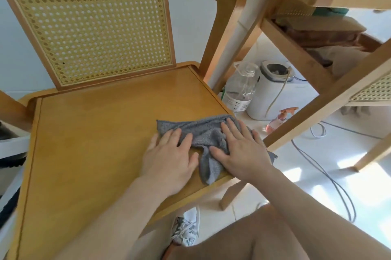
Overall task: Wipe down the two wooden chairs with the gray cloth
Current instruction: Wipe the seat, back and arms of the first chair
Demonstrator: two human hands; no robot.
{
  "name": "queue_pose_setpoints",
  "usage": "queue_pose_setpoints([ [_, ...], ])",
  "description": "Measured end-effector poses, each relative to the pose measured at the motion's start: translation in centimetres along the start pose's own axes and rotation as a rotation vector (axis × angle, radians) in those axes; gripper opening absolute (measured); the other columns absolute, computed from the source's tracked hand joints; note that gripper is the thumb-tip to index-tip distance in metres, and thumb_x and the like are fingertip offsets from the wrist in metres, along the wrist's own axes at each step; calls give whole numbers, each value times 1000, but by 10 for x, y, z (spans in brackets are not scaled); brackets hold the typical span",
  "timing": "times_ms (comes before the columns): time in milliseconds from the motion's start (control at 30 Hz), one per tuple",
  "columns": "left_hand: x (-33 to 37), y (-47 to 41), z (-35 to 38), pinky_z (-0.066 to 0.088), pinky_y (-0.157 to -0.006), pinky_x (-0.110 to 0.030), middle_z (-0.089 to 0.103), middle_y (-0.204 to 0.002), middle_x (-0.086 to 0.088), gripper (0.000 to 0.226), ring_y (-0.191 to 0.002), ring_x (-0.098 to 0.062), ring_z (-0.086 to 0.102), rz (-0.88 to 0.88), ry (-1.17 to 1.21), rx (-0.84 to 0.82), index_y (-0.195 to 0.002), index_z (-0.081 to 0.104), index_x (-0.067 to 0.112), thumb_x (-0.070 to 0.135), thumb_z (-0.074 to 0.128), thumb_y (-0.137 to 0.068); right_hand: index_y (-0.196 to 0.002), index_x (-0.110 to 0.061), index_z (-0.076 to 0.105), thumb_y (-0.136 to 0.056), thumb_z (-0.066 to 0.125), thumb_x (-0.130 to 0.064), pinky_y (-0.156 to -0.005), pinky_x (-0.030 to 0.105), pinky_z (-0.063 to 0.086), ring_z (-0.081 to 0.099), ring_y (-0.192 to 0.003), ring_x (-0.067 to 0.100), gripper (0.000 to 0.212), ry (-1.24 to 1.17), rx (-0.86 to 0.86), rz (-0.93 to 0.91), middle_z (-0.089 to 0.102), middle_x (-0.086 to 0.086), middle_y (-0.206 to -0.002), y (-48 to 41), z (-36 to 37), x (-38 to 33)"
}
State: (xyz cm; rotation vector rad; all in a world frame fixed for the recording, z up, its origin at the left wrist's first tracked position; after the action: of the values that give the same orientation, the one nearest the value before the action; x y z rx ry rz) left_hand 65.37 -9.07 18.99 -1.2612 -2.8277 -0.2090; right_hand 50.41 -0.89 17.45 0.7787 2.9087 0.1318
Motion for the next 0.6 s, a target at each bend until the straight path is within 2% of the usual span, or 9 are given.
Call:
queue_pose_setpoints([
  [100, 15, -5, 1, 7, -120, -41, 17, -161, -6, 61, -148, -22, 12, 20, 17, 2, -152, 20, 25, 55, 16, -98, -154, -21, -1, -88, 11, -69, -120, 47, -2, -11, -148, 23, 82, 0, 24, 68, -6, 1, -162, 5, 5, -9],
  [167, 7, -4, -7, 21, -113, -36, 38, -151, -3, 52, -141, -20, 31, 29, 40, 52, -140, 42, 27, 48, 18, -100, -154, -22, -3, -87, 5, -66, -118, 49, -3, -12, -148, 28, 81, -12, 43, 58, -7, 4, -162, 15, 7, -30],
  [200, 0, -1, -13, 33, -100, -33, 53, -137, 0, 47, -130, -20, 46, 30, 42, 98, -123, 55, 27, 44, 18, -99, -154, -24, -3, -88, 6, -65, -117, 51, -4, -13, -147, 30, 79, -22, 49, 22, -7, 3, -162, 23, 9, -46],
  [267, -21, 8, -25, 36, -68, -31, 66, -102, 1, 42, -98, -22, 63, -22, 6, 166, -88, 57, 23, 41, 20, -99, -154, -27, -2, -91, 14, -63, -115, 55, -7, -16, -146, 32, 74, -81, 60, -96, -6, 1, -162, 38, 15, -88],
  [333, -48, 22, -30, 34, -59, -30, 67, -89, -2, 37, -85, -24, 65, -126, -72, 143, -78, 49, 23, 43, 26, -98, -154, -25, -3, -92, 19, -61, -114, 56, -11, -17, -146, 32, 75, -149, 38, -236, -5, 1, -162, 52, 21, -136],
  [433, -74, 44, -32, 36, -56, -29, 67, -92, -1, 30, -84, -25, 65, -228, -167, 128, -83, 47, 24, 44, 29, -97, -154, -25, -3, -93, 25, -60, -115, 54, -13, -17, -147, 27, 75, -134, -36, -372, -6, -2, -162, 60, 27, -166],
  [500, -67, 47, -29, 41, -60, -32, 65, -103, -3, 31, -91, -26, 63, -197, -191, 167, -99, 53, 24, 44, 30, -96, -154, -30, 1, -92, 26, -62, -116, 51, -11, -16, -147, 21, 73, -108, -43, -399, -5, -6, -162, 55, 23, -146],
  [533, -58, 44, -25, 45, -69, -35, 63, -112, -7, 36, -99, -28, 61, -194, -184, 161, -114, 52, 24, 46, 30, -96, -153, -34, 3, -91, 25, -65, -117, 50, -10, -16, -147, 18, 73, -97, -39, -379, -5, -7, -162, 51, 20, -127],
  [600, -35, 35, -11, 42, -91, -41, 49, -133, -16, 50, -117, -35, 50, -215, -148, 74, -140, 37, 28, 50, 28, -96, -152, -39, 4, -86, 22, -75, -118, 49, -6, -15, -147, 17, 78, -52, -38, -263, -5, -10, -162, 40, 12, -78],
])
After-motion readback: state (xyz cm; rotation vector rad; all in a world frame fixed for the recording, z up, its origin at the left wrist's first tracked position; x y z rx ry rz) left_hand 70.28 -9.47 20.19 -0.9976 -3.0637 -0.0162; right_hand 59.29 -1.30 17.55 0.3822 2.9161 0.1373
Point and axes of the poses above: each hand's wrist, its own y-axis away from the middle knuckle, its own z-axis out of the palm, x = y × z, the point moved 6 cm from there along -y, towards the middle knuckle
